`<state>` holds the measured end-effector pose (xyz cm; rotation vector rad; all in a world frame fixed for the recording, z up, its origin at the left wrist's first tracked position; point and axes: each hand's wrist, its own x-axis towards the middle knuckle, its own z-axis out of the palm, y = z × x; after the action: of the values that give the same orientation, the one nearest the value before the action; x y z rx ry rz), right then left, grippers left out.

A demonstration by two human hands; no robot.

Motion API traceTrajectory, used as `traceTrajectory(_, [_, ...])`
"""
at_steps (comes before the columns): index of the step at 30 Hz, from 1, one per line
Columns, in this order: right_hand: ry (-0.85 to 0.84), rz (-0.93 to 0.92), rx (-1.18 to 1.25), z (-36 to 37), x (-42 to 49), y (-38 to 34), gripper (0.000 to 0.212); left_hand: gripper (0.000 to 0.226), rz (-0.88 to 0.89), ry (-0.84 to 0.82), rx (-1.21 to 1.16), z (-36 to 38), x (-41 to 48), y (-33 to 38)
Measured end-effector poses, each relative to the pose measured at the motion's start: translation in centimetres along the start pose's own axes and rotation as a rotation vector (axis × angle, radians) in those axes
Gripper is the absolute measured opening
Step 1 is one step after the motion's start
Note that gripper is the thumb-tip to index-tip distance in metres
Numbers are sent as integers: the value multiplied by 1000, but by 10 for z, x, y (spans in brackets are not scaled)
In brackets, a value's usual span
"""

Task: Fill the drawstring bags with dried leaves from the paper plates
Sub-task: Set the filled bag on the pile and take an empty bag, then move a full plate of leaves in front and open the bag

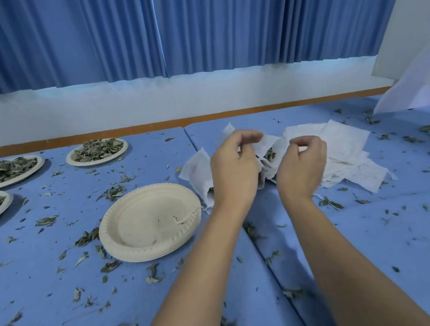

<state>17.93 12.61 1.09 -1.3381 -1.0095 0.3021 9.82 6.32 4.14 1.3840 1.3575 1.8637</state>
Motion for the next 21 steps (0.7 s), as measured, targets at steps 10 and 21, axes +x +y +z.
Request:
traceTrajectory(10, [-587,47,-923,-12,68,54,47,43,-28,-10,-75,35,0,-10])
traceTrajectory(21, [-122,-154,-469,-9,60,63,37,41,-116,48,-153,30,2,-20])
